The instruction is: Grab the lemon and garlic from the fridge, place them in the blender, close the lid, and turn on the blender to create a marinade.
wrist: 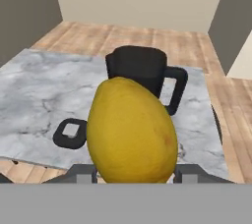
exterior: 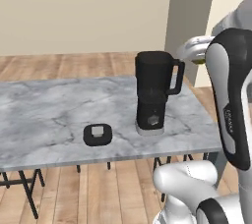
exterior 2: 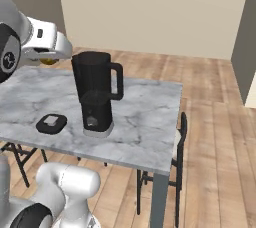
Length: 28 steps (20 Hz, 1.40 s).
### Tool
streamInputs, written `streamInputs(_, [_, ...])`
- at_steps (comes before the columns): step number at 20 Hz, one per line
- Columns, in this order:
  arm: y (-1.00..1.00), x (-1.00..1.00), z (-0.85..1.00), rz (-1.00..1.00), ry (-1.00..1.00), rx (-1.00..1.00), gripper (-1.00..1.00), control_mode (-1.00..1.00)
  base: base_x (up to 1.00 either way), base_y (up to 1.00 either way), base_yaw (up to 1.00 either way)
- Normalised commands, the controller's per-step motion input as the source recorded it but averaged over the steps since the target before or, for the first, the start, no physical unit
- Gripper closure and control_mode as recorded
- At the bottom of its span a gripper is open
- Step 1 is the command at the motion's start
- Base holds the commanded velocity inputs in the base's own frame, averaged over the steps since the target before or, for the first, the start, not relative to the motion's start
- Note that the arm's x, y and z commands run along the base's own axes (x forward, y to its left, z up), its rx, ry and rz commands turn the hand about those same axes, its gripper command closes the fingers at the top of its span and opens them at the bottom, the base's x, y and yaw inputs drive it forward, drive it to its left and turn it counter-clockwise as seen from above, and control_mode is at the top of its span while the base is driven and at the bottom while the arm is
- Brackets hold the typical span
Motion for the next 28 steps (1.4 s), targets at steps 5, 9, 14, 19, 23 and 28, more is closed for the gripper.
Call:
streamInputs(5, [0.15,0.98,-0.05,0.00,0.17,0.00,1.00,-1.00,0.00,0.00,0.00])
streamInputs(9, [0.00,0.84,-0.47,0.00,0.16,0.00,1.00,-1.00,0.00,0.00,0.00])
streamInputs(14, [-0.02,0.75,-0.22,0.00,0.10,0.00,1.00,-1.00,0.00,0.00,0.00])
streamInputs(19, [0.00,0.61,-0.11,0.00,0.06,0.00,1.00,-1.00,0.00,0.00,0.00])
streamInputs(23, [0.00,0.13,-0.39,0.00,0.01,0.00,1.00,-1.00,0.00,0.00,0.00])
streamInputs(28, [0.00,0.01,-0.44,0.00,0.00,0.00,1.00,-1.00,0.00,0.00,0.00])
